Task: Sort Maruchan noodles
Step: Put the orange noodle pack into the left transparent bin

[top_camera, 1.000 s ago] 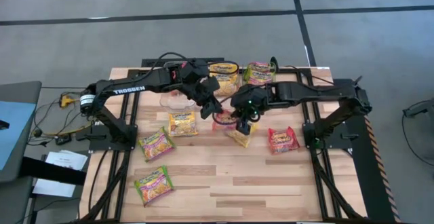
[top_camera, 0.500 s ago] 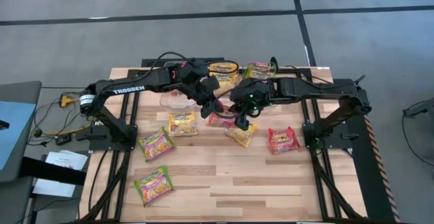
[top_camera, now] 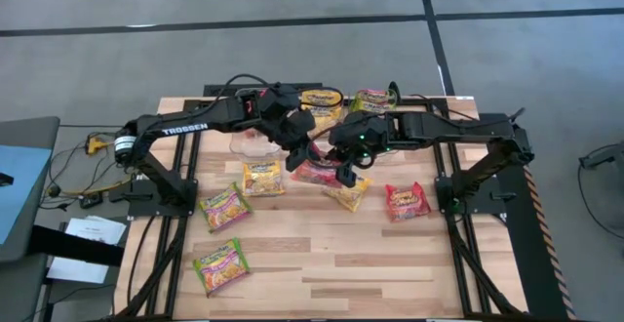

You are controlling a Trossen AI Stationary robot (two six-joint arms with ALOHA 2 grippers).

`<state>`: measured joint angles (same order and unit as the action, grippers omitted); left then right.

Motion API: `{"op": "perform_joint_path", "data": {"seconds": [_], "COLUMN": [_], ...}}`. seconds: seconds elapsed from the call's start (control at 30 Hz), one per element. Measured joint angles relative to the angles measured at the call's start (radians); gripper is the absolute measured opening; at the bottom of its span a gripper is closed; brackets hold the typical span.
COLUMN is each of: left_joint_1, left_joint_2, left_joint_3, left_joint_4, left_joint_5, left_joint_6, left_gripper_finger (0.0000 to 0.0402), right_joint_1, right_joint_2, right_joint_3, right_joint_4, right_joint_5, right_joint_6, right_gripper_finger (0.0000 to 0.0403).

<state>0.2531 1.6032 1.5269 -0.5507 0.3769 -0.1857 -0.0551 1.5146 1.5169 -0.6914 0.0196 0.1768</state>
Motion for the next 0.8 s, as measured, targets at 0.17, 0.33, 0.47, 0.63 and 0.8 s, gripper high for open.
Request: {"op": "perform_joint_path", "data": {"seconds": [0.17,0.33,0.47,0.63,0.8], "left_joint_1": [0.0,-0.001,-0.001,-0.002,0.003], "left_joint_2": [0.0,0.0,0.0,0.0,-0.018], "left_joint_3": [0.0,0.001,0.001,-0.001,-0.002], "left_joint_4": [0.001,0.002,-0.01,-0.095,-0.181], "left_joint_5": [0.004,0.009,0.011,-0.016,-0.104], "left_joint_6": [0.009,0.036,0.047,0.085,0.132], "left_gripper_finger": [0.0069,0.0015,0.0003,0.0,0.0], "right_joint_1": [0.0,0.0,0.0,-0.004,-0.02], "right_joint_2": [0.001,0.001,0.001,0.0,0.0], "right_joint_3": [0.0,0.0,0.0,0.003,0.019], "right_joint_4": [0.007,0.007,0.021,0.049,0.038], "right_joint_5": [0.002,0.007,0.026,0.054,0.063], "right_joint_6": [-0.002,-0.002,-0.003,-0.006,-0.005], "right_gripper_finger": [0.0001,0.001,0.0045,0.0095,0.0141]}}
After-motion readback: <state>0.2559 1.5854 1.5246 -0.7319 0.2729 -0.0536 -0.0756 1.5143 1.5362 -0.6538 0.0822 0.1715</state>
